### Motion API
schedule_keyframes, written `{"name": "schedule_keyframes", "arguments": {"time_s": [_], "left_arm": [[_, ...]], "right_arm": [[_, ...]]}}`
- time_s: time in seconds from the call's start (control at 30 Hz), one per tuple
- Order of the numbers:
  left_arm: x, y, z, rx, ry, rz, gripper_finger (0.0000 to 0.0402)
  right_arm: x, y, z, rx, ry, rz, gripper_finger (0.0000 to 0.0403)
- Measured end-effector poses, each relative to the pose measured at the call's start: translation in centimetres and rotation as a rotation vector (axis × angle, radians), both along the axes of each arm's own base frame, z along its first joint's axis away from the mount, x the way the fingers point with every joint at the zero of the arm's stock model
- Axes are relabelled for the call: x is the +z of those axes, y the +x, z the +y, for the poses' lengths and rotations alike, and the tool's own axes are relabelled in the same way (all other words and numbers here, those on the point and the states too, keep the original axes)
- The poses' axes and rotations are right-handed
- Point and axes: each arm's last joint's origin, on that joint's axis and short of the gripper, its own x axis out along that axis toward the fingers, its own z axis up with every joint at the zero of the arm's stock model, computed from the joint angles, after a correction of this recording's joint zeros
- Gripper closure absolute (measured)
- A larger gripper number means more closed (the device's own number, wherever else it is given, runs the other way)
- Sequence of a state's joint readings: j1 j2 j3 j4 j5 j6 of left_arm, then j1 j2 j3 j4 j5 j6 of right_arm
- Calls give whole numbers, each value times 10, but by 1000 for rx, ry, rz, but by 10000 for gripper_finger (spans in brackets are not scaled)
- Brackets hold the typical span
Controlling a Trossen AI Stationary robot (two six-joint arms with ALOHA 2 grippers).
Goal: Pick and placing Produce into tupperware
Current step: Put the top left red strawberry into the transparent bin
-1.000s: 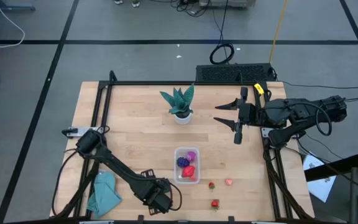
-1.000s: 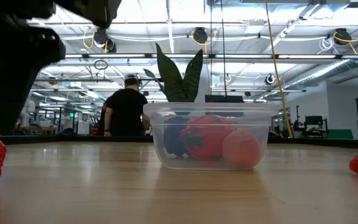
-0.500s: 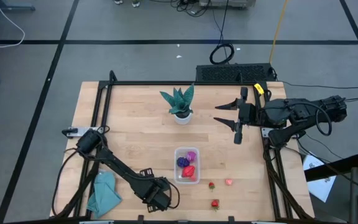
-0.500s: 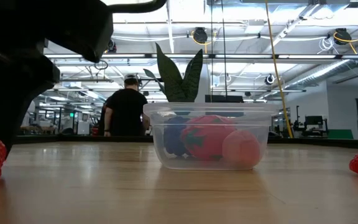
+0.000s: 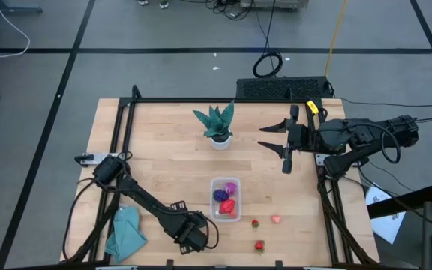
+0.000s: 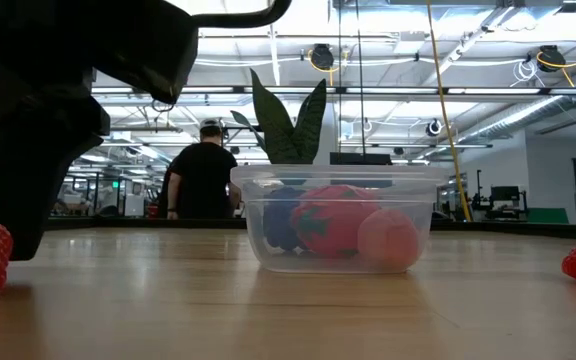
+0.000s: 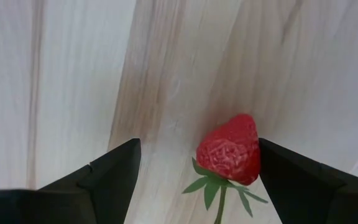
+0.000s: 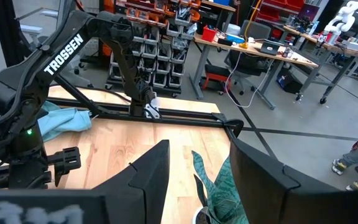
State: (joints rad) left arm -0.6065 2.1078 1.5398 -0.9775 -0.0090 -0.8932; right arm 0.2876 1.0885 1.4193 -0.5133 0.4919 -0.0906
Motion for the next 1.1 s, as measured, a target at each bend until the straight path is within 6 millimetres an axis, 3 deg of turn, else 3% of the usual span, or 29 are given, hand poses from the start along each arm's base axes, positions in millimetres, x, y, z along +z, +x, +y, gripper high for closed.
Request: {"name": "schedule_keyframes", "arguments": {"time_s": [1.1], "left_arm": [[0,1,0,0,-3,-4,85]], "right_arm": [[-1,0,1,37,18,15,243]]}}
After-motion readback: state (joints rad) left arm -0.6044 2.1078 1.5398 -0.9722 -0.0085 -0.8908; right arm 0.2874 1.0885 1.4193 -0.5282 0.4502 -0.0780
